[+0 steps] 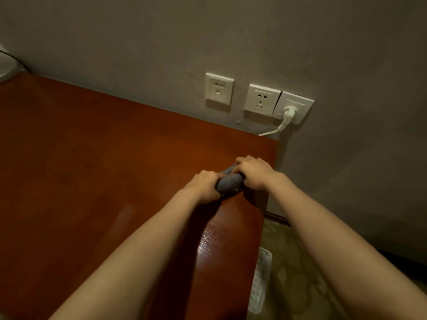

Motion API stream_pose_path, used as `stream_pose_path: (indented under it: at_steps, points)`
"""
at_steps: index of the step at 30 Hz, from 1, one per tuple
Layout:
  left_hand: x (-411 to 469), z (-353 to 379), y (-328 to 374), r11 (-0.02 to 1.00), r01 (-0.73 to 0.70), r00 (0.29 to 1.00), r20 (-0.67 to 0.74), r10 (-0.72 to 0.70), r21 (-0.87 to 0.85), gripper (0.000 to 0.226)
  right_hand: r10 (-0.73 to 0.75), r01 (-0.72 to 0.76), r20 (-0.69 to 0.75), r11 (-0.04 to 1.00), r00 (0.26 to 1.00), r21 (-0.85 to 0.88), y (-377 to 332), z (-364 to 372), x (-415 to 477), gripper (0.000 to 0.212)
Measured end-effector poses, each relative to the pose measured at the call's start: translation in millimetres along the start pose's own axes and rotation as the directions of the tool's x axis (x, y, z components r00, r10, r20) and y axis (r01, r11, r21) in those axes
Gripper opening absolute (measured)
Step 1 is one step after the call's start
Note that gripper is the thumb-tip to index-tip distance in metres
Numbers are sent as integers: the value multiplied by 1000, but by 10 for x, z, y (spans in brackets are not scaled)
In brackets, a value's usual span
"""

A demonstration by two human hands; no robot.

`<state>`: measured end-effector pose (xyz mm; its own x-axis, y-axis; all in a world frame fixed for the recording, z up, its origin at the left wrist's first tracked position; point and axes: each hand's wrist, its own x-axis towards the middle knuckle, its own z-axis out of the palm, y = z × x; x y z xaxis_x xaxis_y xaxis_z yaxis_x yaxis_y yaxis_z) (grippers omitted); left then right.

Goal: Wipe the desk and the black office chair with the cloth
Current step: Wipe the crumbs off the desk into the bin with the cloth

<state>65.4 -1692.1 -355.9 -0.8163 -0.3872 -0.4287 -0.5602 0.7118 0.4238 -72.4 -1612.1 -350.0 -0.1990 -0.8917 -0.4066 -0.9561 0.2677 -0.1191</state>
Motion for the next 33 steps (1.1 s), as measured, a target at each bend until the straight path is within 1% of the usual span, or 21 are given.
stream_pose_path:
  at_steps: [2,5,7,8,10,12,15,18,23,26,28,33]
  points:
    - [-3,-79,0,999,30,999,-35,-31,-38,51,-26,23,-27,994,999,-104,-19,-131,73,28]
    - [16,-287,-106,994,85,978,-187,-96,-68,47,-105,64,-199,978,974,-201,-129,-350,327,32]
    - [40,-399,-263,991,121,962,-240,-131,-57,43,-164,103,-261,967,951,-232,-225,-427,518,33]
    - [51,-430,-362,989,141,959,-245,-146,-39,40,-199,133,-247,956,948,-260,-290,-427,617,33]
    - [34,-418,-539,983,181,958,-223,-179,-10,34,-257,205,-151,933,954,-296,-457,-345,790,31]
    - [12,-333,-640,978,208,956,-206,-210,-33,33,-265,243,-58,936,962,-255,-581,-264,877,30]
    - [18,-278,-677,970,235,946,-213,-243,-64,35,-273,259,-47,945,961,-199,-576,-221,922,30]
    - [-7,-244,-639,966,245,944,-208,-257,-84,43,-291,281,-43,946,956,-160,-483,-160,868,35]
    - [-172,76,-379,962,268,916,-295,-271,-50,59,-357,350,-24,926,934,-141,-335,-60,773,44]
    - [-217,172,-178,947,308,899,-297,-321,-91,55,-390,389,23,908,920,-153,-200,-38,640,51]
    - [-225,242,-34,944,315,901,-282,-330,-99,53,-393,391,13,910,920,-137,-85,-4,557,52]
    - [-215,452,240,942,316,895,-295,-334,-109,58,-389,392,52,901,920,-184,120,4,367,53]
